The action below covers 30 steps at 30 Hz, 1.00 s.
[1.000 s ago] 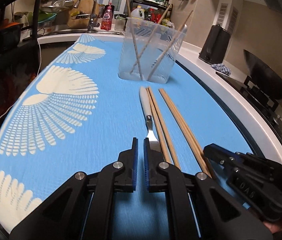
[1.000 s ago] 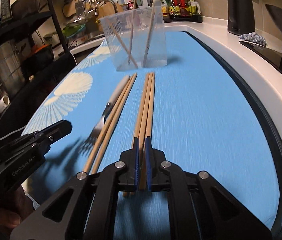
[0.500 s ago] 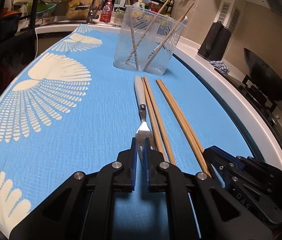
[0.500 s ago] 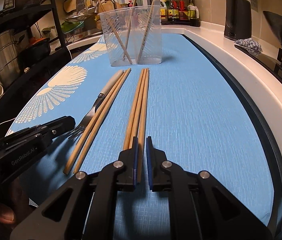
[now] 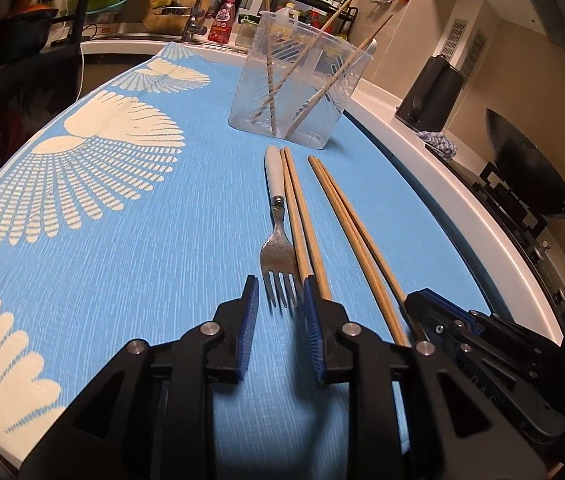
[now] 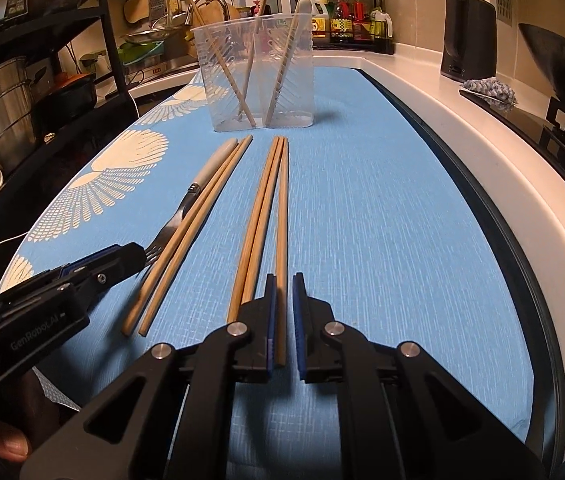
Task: Organize utensils
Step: 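Move both open tools back over the fork and chopsticks on the mat, then grasp the silver fork by its neck with the left tool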
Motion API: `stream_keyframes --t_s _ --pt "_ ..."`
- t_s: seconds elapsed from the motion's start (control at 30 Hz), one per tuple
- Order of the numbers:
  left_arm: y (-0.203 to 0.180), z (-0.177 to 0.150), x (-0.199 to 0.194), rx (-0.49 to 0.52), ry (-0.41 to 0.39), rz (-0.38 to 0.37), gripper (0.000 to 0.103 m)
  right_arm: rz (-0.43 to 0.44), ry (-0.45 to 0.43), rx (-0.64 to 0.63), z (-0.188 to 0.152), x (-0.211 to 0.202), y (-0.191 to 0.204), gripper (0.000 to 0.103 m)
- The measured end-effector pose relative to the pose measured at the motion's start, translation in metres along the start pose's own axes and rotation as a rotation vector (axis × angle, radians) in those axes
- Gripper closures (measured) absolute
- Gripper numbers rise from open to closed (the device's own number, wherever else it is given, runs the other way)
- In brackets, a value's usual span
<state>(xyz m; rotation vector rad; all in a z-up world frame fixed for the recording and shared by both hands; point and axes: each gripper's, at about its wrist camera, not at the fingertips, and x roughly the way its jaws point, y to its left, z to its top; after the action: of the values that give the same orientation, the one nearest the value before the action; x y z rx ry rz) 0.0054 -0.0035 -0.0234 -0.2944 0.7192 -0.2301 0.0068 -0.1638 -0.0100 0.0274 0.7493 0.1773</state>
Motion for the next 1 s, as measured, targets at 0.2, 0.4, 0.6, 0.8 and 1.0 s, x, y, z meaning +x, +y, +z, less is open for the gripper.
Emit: stream_keyframes --t_s 0.2,0.4,0.6,0.8,1.0 --pt "0.008 -0.006 -0.005 -0.080 -0.008 -0.041 0.080 0.001 -0.003 -0.008 -0.001 -0.002 0.001 0.093" --pt "0.008 -0.010 0.001 -0.123 0.009 -0.093 0.080 -0.003 0.008 0.000 -0.005 0.003 -0.002 0.093" --pt "0.014 -0.010 0.004 -0.197 0.011 -0.130 0.080 -0.009 0.006 -0.004 -0.006 0.002 -0.001 0.097" --pt "0.019 -0.007 0.001 -0.213 0.005 -0.101 0.085 -0.009 0.007 0.003 -0.007 0.001 -0.002 0.097" --pt "0.025 -0.002 -0.009 -0.175 -0.043 0.027 0.088 -0.032 0.006 0.013 -0.007 -0.001 -0.006 0.097"
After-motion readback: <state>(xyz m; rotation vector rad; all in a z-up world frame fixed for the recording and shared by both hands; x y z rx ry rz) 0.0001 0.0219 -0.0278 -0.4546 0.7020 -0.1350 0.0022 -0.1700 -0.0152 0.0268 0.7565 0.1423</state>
